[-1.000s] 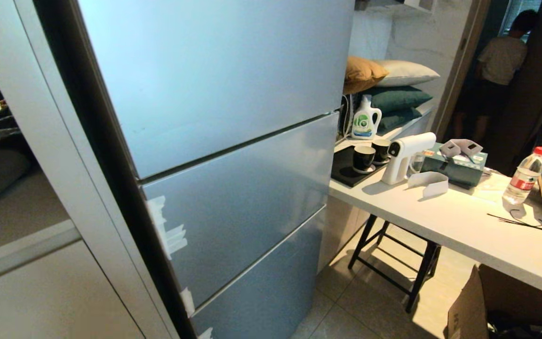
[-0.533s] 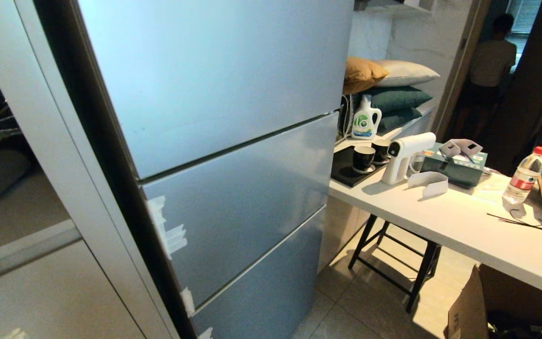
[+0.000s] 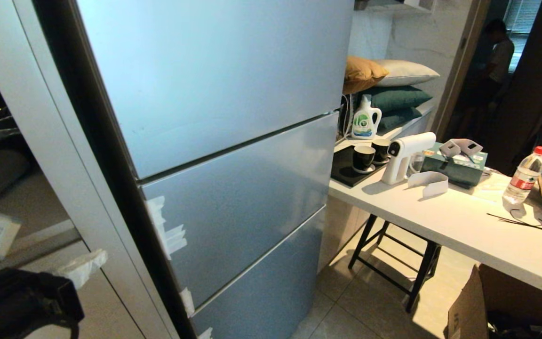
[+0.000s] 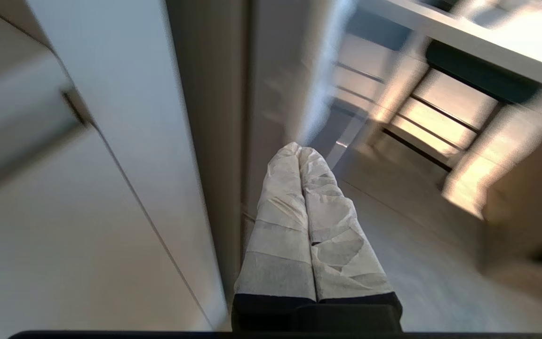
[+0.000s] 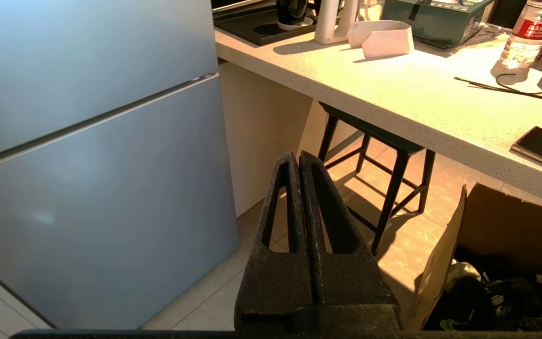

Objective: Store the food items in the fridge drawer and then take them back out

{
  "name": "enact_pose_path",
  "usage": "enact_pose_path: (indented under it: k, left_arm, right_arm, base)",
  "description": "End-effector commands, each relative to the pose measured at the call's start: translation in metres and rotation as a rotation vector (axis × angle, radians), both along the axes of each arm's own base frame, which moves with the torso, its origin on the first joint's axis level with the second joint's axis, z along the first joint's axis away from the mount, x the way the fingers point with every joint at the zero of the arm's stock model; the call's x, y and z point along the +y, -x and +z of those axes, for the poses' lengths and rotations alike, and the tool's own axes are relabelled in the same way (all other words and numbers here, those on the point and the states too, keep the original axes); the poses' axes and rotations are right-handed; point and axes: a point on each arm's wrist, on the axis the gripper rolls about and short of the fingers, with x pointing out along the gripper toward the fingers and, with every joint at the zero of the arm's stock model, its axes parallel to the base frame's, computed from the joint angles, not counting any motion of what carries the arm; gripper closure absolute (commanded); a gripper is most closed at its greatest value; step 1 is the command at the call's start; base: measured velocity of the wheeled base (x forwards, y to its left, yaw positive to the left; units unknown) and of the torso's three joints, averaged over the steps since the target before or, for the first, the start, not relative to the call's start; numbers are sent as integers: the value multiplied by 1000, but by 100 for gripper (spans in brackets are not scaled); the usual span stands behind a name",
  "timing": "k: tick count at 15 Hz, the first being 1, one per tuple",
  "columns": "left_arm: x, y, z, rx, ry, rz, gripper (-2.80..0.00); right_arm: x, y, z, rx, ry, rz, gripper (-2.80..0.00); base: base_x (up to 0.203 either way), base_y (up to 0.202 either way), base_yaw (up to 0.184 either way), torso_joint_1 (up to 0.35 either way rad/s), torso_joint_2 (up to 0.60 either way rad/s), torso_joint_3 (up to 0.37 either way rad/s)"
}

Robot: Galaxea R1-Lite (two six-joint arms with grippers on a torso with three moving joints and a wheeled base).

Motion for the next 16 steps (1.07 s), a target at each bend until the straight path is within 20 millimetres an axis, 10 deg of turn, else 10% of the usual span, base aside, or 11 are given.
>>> enact_pose_path:
  k: [1,16]
  left_arm:
    - [-14,-26,-7,35,-30,75,0]
    - [-28,-86,-1,-72,-5,135,0]
  right_arm:
    - [0,0,0,1,0,0,0]
    - [0,0,0,0,-2,0,0]
  base:
    - [0,0,0,0,0,0]
    - [0,0,0,0,0,0]
